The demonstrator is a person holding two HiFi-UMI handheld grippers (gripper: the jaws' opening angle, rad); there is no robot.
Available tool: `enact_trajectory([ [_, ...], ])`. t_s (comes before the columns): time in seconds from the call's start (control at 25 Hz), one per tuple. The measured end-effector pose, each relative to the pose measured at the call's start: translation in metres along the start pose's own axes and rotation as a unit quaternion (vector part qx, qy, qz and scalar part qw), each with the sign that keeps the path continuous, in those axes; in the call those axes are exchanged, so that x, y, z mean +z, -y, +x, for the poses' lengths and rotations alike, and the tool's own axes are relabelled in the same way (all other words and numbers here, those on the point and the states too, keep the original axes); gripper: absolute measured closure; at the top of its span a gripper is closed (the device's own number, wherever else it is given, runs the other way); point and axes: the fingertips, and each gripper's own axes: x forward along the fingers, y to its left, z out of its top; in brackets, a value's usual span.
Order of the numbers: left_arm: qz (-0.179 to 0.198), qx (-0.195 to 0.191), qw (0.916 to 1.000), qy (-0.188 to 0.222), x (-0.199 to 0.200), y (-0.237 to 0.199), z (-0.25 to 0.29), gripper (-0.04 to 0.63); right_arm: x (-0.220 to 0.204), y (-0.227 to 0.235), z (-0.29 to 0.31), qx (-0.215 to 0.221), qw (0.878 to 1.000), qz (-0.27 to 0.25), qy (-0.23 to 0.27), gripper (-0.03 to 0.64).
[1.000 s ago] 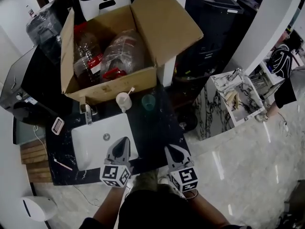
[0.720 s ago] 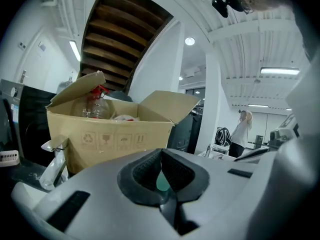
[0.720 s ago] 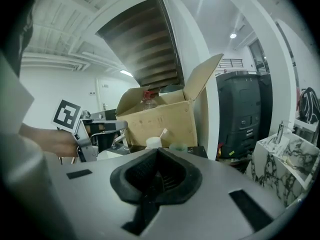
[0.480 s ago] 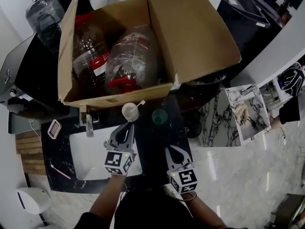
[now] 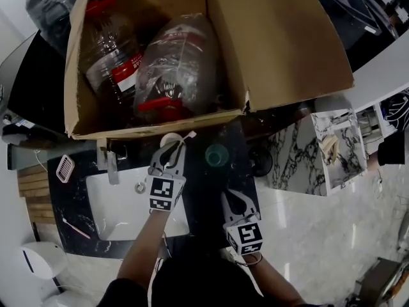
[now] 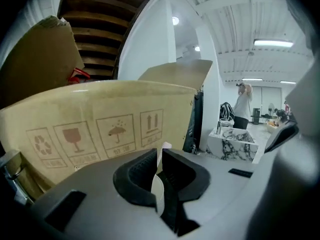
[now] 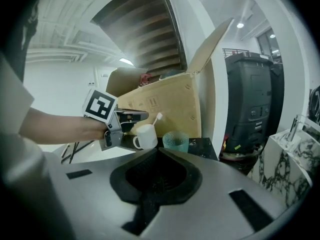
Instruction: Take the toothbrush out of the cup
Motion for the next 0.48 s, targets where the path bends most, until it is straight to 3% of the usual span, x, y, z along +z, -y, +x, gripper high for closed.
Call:
enact_trajectory([
  [0.16,0.012,-0.014,0.9996,-0.019,-0.008,-0.001,0.017,0.525,-0.012,0.0,0.003,0.003,1.0,0.009,-0.014,0.603],
  [0.32,0.071,-0.015,0.9966,-0.039,-0.017,0.0,0.03,0.508,-0.019,0.0,0.002,0.002,1.0,0.013,-0.024,0.603],
  [0.48,0.106,-0.008,0.9923,-0.063,-0.028,-0.001,0.038,0.505,-0.025,0.003,0.002,-0.001,0.999,0.016,-0.03,0.603],
])
